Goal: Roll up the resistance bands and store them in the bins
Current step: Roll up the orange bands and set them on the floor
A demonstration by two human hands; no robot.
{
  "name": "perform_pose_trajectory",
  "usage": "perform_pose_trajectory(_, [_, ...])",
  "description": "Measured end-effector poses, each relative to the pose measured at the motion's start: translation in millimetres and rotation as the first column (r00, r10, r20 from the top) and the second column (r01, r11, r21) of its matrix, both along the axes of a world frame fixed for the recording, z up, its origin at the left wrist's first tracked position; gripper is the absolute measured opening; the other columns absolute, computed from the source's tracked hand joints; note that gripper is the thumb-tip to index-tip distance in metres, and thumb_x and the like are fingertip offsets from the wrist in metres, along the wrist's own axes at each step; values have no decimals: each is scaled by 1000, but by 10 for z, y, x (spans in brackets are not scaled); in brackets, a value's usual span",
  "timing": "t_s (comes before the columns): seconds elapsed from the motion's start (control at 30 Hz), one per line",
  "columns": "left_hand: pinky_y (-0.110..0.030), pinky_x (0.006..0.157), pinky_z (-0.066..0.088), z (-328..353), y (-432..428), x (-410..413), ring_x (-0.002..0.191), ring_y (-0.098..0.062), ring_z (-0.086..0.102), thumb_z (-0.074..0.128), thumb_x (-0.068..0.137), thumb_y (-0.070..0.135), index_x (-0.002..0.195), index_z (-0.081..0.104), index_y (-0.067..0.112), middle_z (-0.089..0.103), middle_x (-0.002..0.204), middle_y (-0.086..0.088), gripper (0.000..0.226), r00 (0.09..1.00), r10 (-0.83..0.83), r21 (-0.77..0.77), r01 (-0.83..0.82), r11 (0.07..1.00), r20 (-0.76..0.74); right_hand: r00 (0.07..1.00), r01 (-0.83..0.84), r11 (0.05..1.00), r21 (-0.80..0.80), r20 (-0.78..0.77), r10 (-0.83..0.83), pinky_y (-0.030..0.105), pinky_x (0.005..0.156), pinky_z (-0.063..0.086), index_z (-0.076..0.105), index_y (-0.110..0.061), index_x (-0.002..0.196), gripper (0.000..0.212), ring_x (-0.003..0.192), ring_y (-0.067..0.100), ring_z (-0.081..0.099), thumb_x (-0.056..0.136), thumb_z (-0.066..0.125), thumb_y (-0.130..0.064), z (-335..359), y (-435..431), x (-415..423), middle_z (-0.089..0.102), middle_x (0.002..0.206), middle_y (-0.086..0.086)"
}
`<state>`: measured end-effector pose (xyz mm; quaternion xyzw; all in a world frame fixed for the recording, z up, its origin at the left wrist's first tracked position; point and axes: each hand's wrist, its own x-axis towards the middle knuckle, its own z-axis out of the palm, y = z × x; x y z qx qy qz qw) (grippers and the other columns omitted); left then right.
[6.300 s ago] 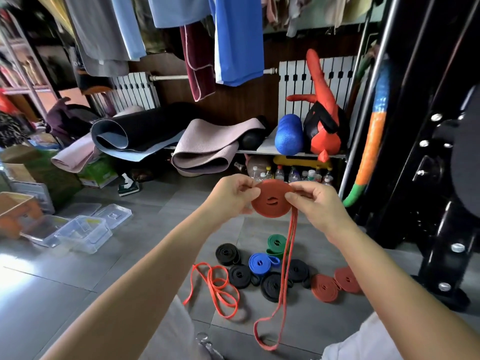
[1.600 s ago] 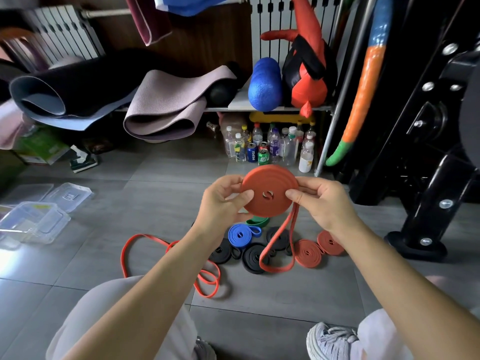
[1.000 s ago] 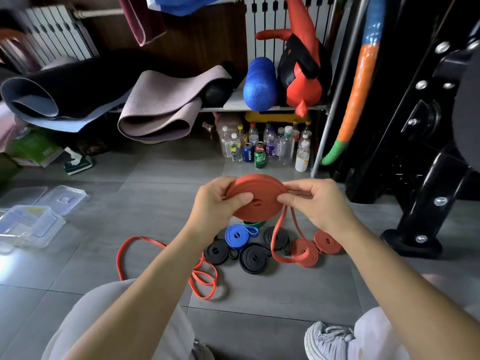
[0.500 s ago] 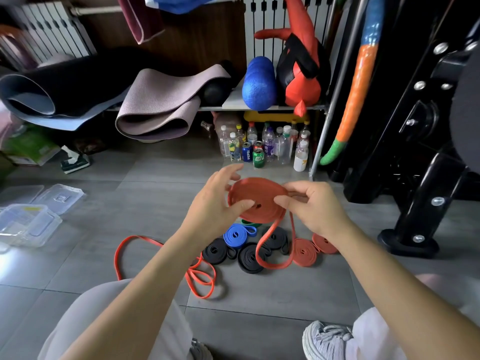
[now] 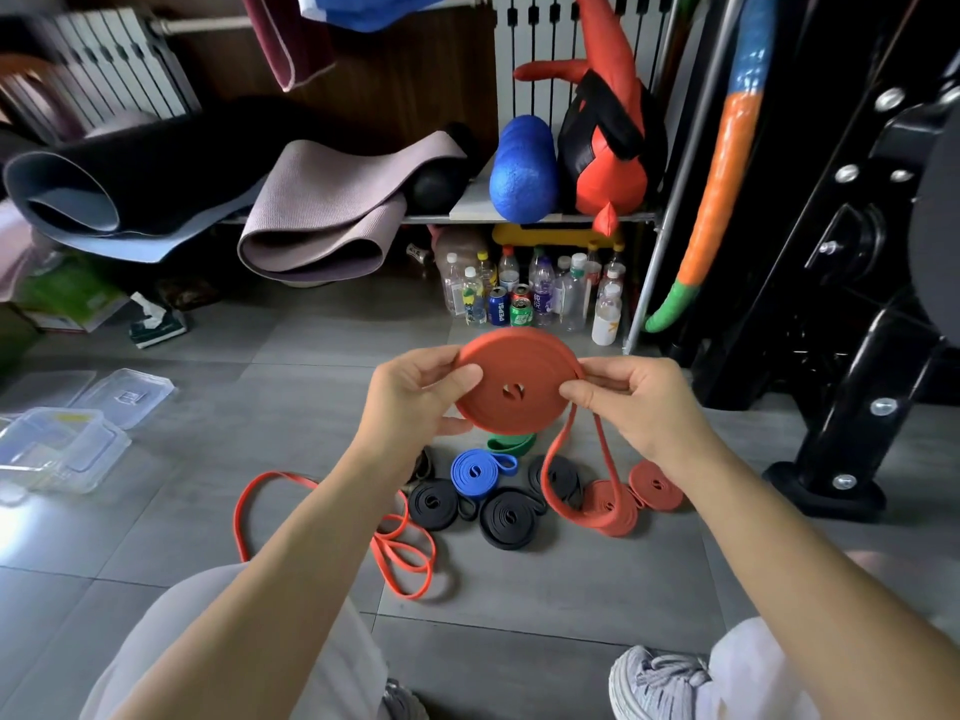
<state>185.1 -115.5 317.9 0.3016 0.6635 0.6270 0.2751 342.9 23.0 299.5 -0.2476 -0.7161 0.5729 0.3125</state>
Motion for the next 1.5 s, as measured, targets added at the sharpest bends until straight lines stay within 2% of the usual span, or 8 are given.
perform_pose_trajectory(0.23, [-36,67,59,-41,-17,77,86,-20,69,60,89,10,100,62,16,72,95,-4,13,982,-141,-43,147,988,124,998,17,994,-110,-53,-23,12,71,53,70,-22,86,20,77,3,69,74,73,-6,1,15,27,73,75,-14])
perform_pose_trajectory(0.37, [-28,88,46,-110,-1,94,97,-9,54,67,84,14,123,47,25,55,115,7,45,784,-231,-338,29,941,-576,992,-26,993,115,127,11,21,80,54,71,-34,88,29,79,4,69,73,77,-10,-27,-12,30,70,77,-19])
perform_pose_trajectory(0.5, [-33,90,46,-164,1,186,105,-16,57,65,85,24,128,51,30,61,117,8,46,632,-341,-360,104,927,-696,965,-103,966,236,258,40,35,82,55,74,-22,94,21,79,7,69,74,78,-14,-60,-117,-8,72,80,-11])
perform_pose_trajectory(0.73, [-36,84,55,-109,49,128,88,-20,68,68,81,-1,89,66,27,70,89,2,29,913,-218,-199,156,968,-345,978,-83,982,168,201,49,31,85,55,72,-34,92,27,83,4,69,73,78,-16,39,-73,32,74,86,-10])
perform_pose_trajectory(0.87, [-21,71,56,-78,41,92,73,-4,67,66,81,-4,90,66,24,71,79,13,29,969,-155,-51,148,988,-192,988,-33,994,103,151,18,20,84,53,72,-20,100,30,85,2,68,71,78,-17,49,17,74,73,89,-9])
perform_pose_trajectory(1.07, [-23,58,56,-40,38,97,72,-7,68,62,84,-2,95,65,22,73,79,10,27,996,-89,39,89,995,1,994,-18,997,73,105,10,6,71,49,68,-36,82,27,75,-5,67,71,78,-14,29,62,119,69,71,-24])
perform_pose_trajectory(1.33, [-30,84,49,-104,-29,53,91,-14,61,68,84,19,110,60,25,60,94,18,27,806,-314,-352,141,925,-502,964,-108,975,194,261,55,25,82,54,72,-41,77,26,78,2,69,74,78,-16,-51,-9,119,73,79,-17])
perform_pose_trajectory(1.5, [-39,75,55,-159,-33,45,79,-16,63,60,90,19,99,66,25,63,80,19,13,815,-316,-351,150,924,-485,944,-149,962,228,321,70,29,83,54,75,-27,93,21,79,0,68,74,78,-18,-90,-50,84,74,83,-13])
